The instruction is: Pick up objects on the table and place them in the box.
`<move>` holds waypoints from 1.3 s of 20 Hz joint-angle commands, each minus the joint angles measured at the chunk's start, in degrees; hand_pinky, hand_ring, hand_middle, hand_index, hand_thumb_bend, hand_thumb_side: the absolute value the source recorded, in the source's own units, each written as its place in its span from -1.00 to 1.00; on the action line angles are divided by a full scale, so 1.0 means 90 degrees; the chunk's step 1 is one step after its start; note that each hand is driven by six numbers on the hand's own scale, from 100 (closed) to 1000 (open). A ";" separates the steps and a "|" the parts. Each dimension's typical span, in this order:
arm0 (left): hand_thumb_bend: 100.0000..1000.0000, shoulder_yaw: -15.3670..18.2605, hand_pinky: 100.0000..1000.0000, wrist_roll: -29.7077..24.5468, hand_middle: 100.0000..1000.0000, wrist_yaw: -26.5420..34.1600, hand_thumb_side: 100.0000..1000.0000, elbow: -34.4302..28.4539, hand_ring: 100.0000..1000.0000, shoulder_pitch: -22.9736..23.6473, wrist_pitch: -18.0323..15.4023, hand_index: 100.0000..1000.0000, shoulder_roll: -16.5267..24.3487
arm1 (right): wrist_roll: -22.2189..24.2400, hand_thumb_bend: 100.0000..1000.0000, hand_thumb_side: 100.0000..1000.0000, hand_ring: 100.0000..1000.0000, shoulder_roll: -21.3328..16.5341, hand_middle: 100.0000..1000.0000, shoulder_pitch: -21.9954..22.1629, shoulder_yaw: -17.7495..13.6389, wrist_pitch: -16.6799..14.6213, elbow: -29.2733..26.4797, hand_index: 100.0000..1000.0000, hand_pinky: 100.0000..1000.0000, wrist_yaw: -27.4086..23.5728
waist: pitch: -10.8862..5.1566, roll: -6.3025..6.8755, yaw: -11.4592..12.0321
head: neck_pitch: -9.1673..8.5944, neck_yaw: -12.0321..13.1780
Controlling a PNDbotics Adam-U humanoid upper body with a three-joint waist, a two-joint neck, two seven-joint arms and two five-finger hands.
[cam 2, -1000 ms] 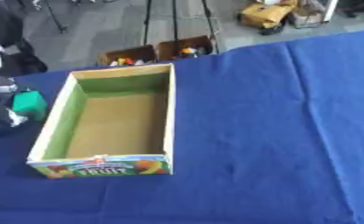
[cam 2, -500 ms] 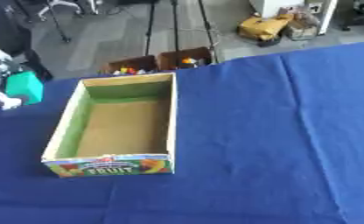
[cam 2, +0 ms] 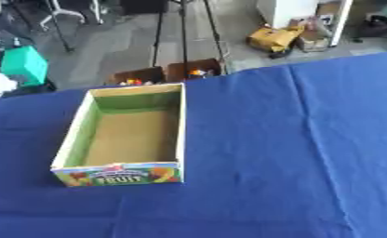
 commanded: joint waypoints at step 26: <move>-1.00 -0.1272 -0.47 -0.0615 -0.06 0.0066 -0.40 -0.0098 -0.13 -0.0062 0.0164 0.26 -0.1393 | 0.0046 -1.00 0.33 0.37 0.0140 -0.11 -0.0038 0.0111 0.0027 -0.0129 0.40 0.38 -0.0134 | -0.0187 -0.0021 -0.0145 | 0.0017 0.0054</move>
